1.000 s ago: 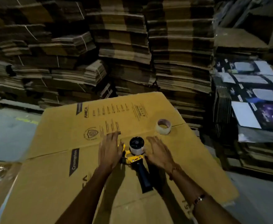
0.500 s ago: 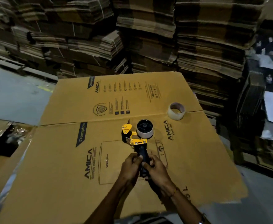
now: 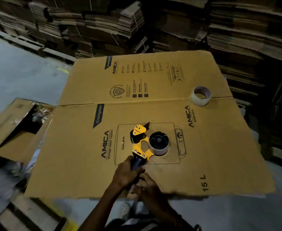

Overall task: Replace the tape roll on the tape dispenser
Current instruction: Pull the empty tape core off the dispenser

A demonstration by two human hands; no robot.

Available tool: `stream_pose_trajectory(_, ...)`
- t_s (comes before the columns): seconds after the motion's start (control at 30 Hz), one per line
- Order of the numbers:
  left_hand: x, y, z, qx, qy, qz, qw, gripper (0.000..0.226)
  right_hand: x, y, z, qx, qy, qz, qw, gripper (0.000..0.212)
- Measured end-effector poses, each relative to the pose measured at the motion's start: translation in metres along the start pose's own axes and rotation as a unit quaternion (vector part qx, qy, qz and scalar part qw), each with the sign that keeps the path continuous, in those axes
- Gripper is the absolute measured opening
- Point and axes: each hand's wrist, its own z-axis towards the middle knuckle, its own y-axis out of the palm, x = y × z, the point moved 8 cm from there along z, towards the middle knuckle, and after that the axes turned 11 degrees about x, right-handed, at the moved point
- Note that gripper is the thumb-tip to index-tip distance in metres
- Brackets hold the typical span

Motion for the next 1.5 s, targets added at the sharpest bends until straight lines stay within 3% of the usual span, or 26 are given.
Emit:
stream_pose_trajectory(0.1,-0.013,-0.015,0.000,-0.035,0.034,0.035,0.998,0.054,0.000,0.000,-0.007,-0.013,-0.014,0.026,0.999,0.027)
stream_pose_trajectory(0.2,-0.026,-0.035,0.007,-0.050,0.078,0.086,0.992,0.050,-0.005,-0.024,-0.003,0.081,-0.057,0.027,0.995,0.007)
stream_pose_trajectory(0.37,-0.039,-0.070,0.019,0.032,0.138,0.127,0.982,0.048,-0.023,-0.073,-0.008,0.269,-0.112,-0.036,0.956,0.014)
stream_pose_trajectory(0.47,-0.038,-0.074,0.020,0.069,0.174,0.158,0.970,0.061,-0.037,-0.085,-0.005,0.315,-0.152,-0.067,0.934,0.011)
stream_pose_trajectory(0.67,-0.031,-0.055,0.024,0.078,0.239,0.132,0.959,0.082,-0.051,-0.070,0.021,0.249,-0.172,-0.139,0.943,0.076)
stream_pose_trajectory(0.77,-0.029,-0.053,0.025,0.096,0.246,0.144,0.954,0.097,-0.051,-0.064,0.031,0.231,-0.179,-0.154,0.944,0.093)
stream_pose_trajectory(0.97,-0.013,-0.057,0.028,0.099,0.286,0.094,0.948,0.097,-0.047,-0.057,0.047,0.220,-0.212,-0.137,0.942,0.098)
stream_pose_trajectory(1.13,0.007,-0.061,0.034,0.097,0.334,0.067,0.935,0.089,-0.045,-0.056,0.059,0.248,-0.279,-0.125,0.919,0.088)
stream_pose_trajectory(1.3,0.014,-0.058,0.046,0.116,0.378,0.086,0.914,0.087,-0.048,-0.063,0.076,0.250,-0.340,-0.134,0.896,0.094)
stream_pose_trajectory(1.5,0.002,-0.042,0.044,0.206,0.405,0.193,0.870,0.107,-0.051,-0.063,0.071,0.248,-0.391,-0.177,0.868,0.102)
